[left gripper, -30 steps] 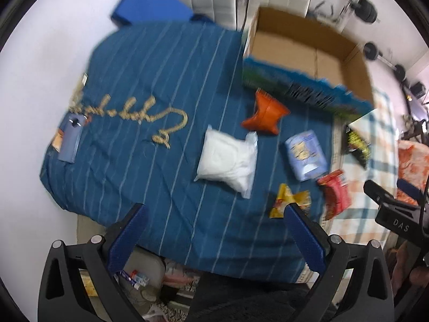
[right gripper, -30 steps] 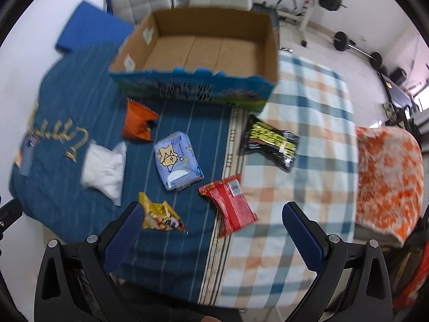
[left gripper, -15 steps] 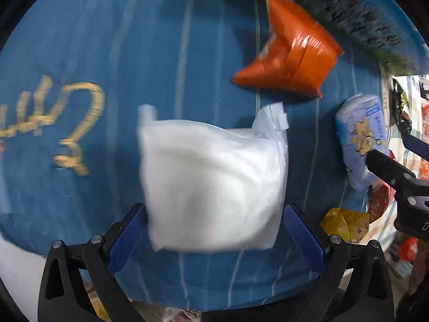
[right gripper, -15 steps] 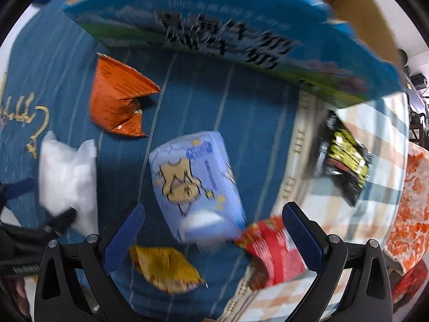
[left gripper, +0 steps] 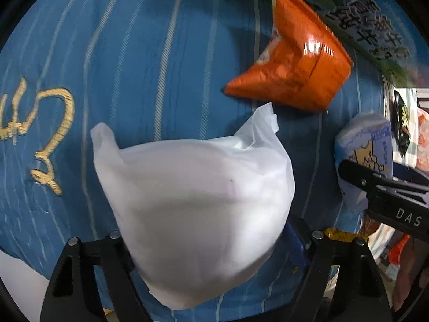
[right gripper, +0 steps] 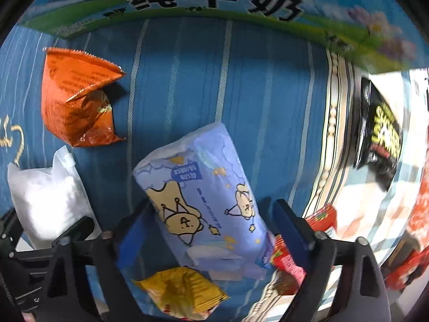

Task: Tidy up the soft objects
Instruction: 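Grasp the white tissue pack with the left gripper while the right grasps the blue cartoon pack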

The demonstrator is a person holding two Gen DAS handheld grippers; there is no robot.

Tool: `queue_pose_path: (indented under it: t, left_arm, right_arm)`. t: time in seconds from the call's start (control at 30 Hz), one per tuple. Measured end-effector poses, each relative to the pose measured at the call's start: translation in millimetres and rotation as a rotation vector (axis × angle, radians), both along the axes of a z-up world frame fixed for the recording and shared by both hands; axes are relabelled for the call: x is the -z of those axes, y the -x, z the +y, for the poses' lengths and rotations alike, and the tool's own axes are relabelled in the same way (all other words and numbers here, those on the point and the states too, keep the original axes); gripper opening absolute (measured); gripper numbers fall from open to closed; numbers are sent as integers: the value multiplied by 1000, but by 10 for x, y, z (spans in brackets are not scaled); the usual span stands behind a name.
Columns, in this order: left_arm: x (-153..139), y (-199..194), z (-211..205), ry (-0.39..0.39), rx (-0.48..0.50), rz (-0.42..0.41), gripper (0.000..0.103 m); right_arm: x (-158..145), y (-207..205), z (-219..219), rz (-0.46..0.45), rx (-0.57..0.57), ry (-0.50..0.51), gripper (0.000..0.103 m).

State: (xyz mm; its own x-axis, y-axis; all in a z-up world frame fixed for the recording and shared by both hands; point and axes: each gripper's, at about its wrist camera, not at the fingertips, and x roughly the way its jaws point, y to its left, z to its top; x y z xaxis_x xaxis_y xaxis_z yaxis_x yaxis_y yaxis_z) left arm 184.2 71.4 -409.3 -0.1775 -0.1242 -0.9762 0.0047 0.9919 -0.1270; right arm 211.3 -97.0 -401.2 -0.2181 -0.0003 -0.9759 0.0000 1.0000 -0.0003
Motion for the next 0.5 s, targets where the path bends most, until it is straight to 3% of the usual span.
queue_pose_path:
  t: [0.13,0.27,0.37,0.43,0.47,0.5]
  left_arm:
    - [-111,17,-12,-24,13,-22,80]
    - [-162,-52,37,-19,19,-15,80]
    - [-126,-14,64,-15,18,-17,80]
    - [-57,-22,2,-16,19,-23,80]
    - [-72,-31,8,-17,19,-23,80]
    - [-105,-94,30,-18,17,-22,80]
  right_arm:
    - [-139,26,-59,-56,21,11,88]
    - [-204,67,123,-101,-163,51,92]
    - [3,46,258,-55,-270,96,92]
    - [136,17,241,-3,-236,74,89]
    - [188,6,186,17,-181,56,78]
    - [223,6,142,24,-126,47,76]
